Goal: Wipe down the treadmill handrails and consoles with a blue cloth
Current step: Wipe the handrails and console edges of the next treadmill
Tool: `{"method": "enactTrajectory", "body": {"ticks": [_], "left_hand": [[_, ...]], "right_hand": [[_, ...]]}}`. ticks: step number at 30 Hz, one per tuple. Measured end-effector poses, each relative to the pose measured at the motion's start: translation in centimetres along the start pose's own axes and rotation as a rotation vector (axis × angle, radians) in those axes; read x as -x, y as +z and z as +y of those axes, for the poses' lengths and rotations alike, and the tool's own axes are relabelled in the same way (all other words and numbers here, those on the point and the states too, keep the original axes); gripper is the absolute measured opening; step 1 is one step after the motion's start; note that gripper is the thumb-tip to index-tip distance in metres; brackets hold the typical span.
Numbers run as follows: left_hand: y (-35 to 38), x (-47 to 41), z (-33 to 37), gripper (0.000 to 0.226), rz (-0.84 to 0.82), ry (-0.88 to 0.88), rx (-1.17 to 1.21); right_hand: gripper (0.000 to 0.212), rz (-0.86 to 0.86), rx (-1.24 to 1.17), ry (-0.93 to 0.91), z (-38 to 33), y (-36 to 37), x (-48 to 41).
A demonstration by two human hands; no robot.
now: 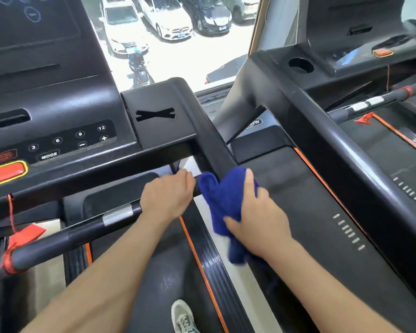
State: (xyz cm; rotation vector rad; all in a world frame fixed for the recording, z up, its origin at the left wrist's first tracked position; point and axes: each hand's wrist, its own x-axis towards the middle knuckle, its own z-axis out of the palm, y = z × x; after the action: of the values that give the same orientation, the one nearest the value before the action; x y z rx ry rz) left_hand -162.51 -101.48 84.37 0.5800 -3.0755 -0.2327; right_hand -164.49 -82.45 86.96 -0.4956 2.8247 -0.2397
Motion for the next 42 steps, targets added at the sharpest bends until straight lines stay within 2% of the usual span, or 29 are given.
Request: {"method": "enactTrajectory", "body": {"ticks": [4, 8, 12, 15, 21, 23, 28, 31, 36, 39, 42], "left_hand": [[0.1, 0.0, 0.4, 0.041, -0.024, -0.008, -0.069], [1.0, -0.3, 0.4, 0.049, 0.003, -0.035, -0.125], [1.3, -0.6, 0.4, 0.052, 0.057, -0.069, -0.110], [1.2, -0.6, 0.5, 0.052, 0.053, -0.073, -0.106], [1.4, -0.5, 0.2, 0.050, 0.118, -0.010, -0.131], [1.5, -0.4, 0.3, 0.048, 0.128, 0.009, -0.160], [1.7, -0.5, -0.1, 0.045, 0.102, 0.039, -0.159], [1.3, -0.2, 0.0, 0.041, 0.097, 0.081, -0.195], [1.0, 0.0, 0.0, 0.044, 0.092, 0.076, -0.125], [0.7, 0.4, -0.3, 0.019, 0.052, 0.215, -0.267], [0.8, 0.3, -0.8, 0.020, 0.020, 0.232, -0.351]], "right_hand": [[0.105, -0.023, 0.118, 0.033, 0.6, 0.0, 0.6], [0.106, -0.045, -0.108, 0.018, -1.7, 0.0, -6.3], [0.117, -0.055, -0.144, -0.037, -2.7, -0.1, -9.0], [0.115, -0.044, -0.133, -0.062, -1.3, 0.2, -6.2], [0.110, -0.108, -0.093, -0.002, 4.0, 0.3, 6.2], [0.107, -0.130, -0.031, 0.031, 3.7, 0.1, 5.4], [0.104, -0.034, -0.112, 0.068, -0.8, 0.5, -4.0], [0.102, 0.059, -0.088, 0.051, -3.0, 0.5, -6.3], [0.110, 0.122, 0.170, 0.081, -0.4, 2.0, 1.6], [0.109, 0.038, 0.194, 0.184, 1.5, 1.9, 7.2], [0.107, 0.030, 0.169, 0.262, 0.7, 1.7, 5.8]]}}
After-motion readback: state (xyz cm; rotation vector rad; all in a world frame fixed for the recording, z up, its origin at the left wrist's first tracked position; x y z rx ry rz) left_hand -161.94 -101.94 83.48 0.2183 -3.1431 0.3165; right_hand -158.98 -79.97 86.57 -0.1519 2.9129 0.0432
